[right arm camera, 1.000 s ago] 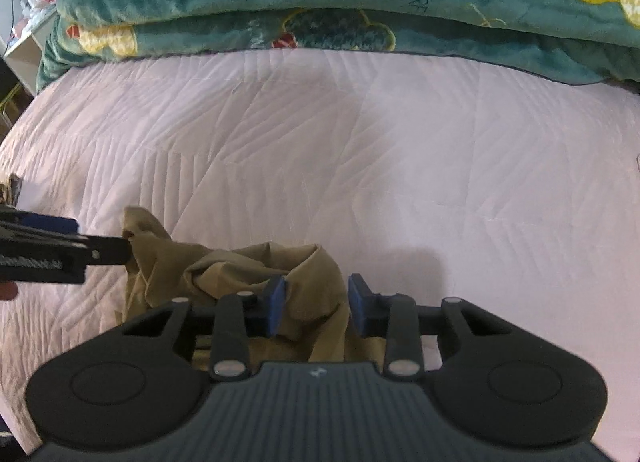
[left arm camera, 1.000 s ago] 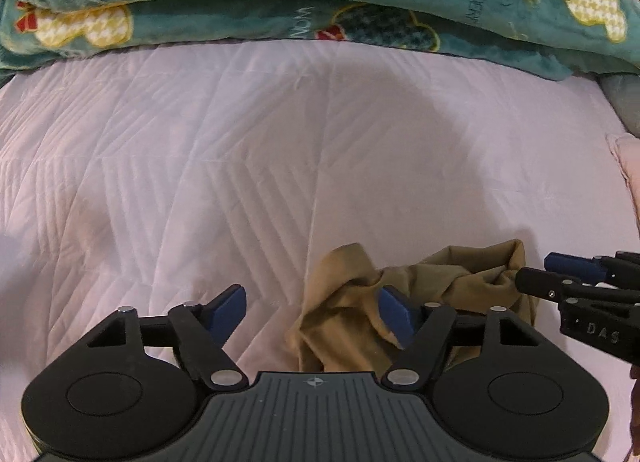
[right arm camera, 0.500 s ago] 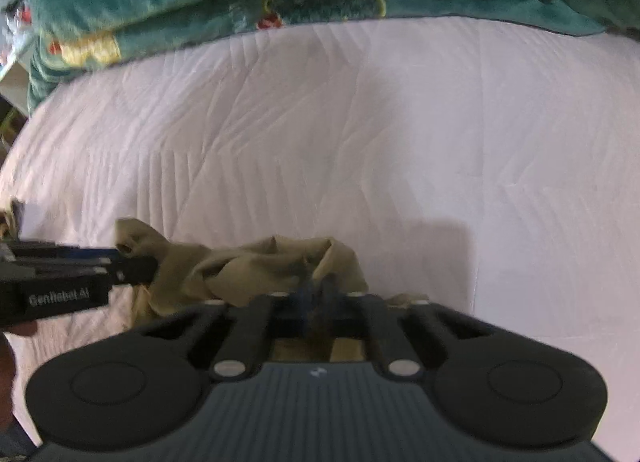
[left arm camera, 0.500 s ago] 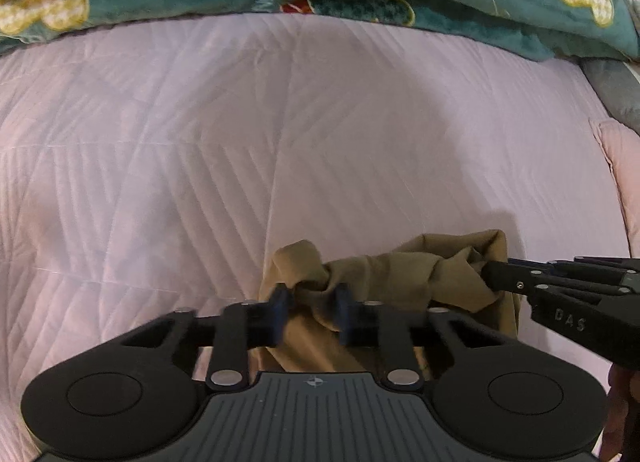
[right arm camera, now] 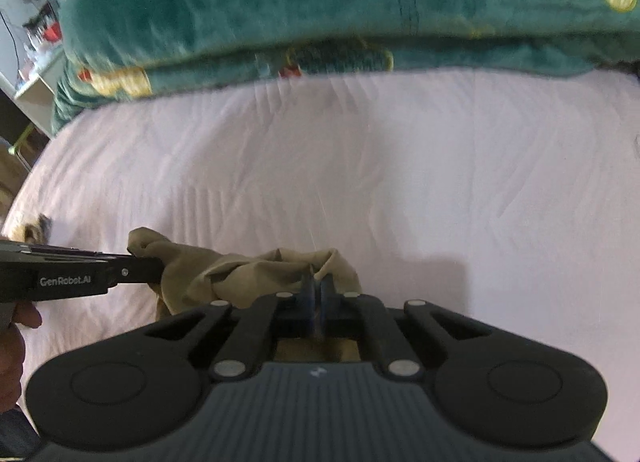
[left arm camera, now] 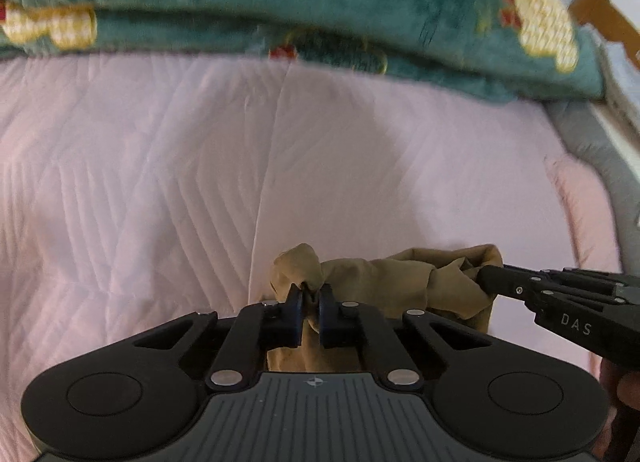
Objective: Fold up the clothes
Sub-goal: 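Lift the T-shirt with the left tool and shake it open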
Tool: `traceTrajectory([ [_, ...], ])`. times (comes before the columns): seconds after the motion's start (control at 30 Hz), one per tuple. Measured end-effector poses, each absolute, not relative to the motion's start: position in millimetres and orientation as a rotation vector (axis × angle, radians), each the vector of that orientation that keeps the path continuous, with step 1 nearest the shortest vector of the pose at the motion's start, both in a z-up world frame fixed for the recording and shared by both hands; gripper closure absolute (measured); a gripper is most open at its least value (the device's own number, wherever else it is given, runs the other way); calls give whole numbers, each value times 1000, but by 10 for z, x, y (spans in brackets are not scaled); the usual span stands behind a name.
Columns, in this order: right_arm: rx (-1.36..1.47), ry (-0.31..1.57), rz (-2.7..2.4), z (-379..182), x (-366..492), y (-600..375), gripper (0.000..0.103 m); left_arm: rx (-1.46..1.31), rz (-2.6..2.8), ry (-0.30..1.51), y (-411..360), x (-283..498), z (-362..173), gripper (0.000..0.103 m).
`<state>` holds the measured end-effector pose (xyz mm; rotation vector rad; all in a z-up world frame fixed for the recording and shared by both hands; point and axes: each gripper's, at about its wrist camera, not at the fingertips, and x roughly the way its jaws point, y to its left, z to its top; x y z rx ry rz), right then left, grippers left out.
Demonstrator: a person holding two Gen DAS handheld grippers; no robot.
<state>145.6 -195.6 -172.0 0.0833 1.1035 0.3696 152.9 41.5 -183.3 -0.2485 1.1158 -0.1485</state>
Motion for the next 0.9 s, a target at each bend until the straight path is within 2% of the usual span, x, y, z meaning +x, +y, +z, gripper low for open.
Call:
traceTrajectory([
  [0.53, 39, 734, 405, 122, 1838, -1877, 100, -249, -147, 745, 566, 1669, 272, 96],
  [0.7, 36, 761, 424, 120, 1585, -1877, 100, -250, -149, 811, 595, 1392, 214, 96],
  [0.8, 37, 826, 430, -155, 1331, -1891, 100, -247, -152, 942, 639, 1133, -178, 95],
  [0.9, 21, 948, 423, -643, 999, -1894, 99, -208, -152, 1098, 615, 768, -677, 90],
])
